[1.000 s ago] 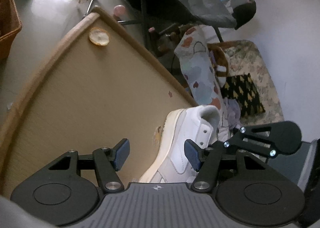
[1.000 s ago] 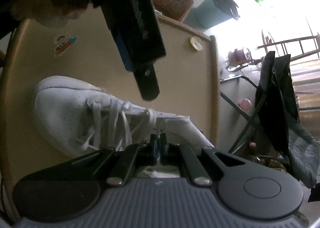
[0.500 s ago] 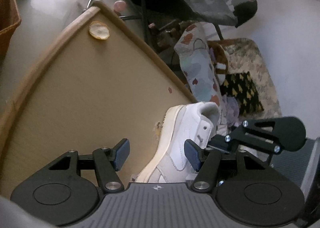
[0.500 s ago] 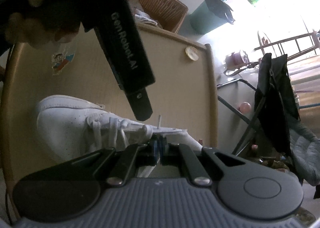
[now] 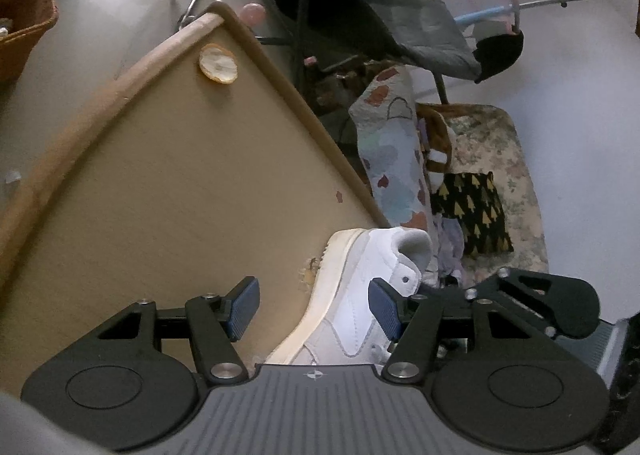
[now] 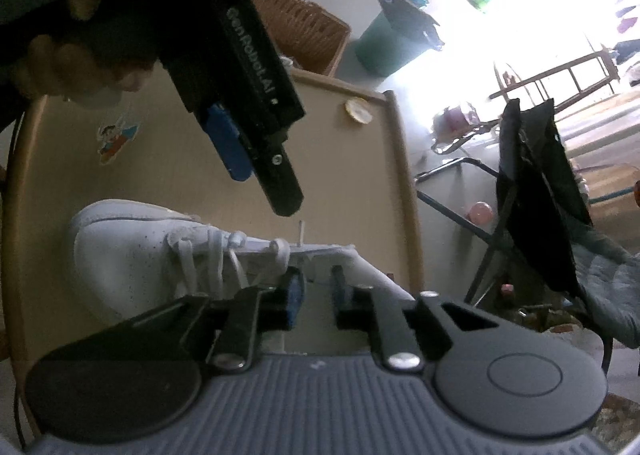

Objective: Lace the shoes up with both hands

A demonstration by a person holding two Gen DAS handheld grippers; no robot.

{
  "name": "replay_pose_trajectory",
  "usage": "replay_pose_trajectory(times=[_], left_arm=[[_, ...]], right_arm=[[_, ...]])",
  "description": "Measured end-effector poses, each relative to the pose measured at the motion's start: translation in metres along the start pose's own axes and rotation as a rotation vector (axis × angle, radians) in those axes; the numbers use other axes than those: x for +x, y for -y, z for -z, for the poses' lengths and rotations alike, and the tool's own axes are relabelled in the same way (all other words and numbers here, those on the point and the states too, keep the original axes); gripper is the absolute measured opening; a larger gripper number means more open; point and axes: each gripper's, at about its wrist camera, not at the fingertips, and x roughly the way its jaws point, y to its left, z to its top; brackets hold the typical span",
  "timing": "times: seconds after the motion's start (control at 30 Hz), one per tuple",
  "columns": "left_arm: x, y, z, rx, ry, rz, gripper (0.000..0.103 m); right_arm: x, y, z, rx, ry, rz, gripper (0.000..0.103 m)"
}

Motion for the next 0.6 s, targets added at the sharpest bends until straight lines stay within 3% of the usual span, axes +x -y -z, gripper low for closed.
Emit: replay_pose_trajectory(times=[0.2,0.33,0.53,0.6], left_arm=[[-0.01,-0.003,-0.001,-0.051,0.058,0.035,0.062],[-0.016,-0.01,-0.003,-0.145,0.095,0.106,0.062],[-0.009,-0.001,0.006,-0.192,0.07,0.187,0.062],[-0.006,0.004,0.01,-0.175,0.065,0.192,0.059]], right_arm=[[-0.028,0.012,0.006,0.121,0.054,0.013,0.028],[-0.052,0.019,0.017,0.363,0.067,0.013,0.028],[-0.056,-0.015,0.038,0.775,0.13,-0.191,0.027],[-0.045,-0.025,0.038,0.842,0.106,-0.177,0.026]])
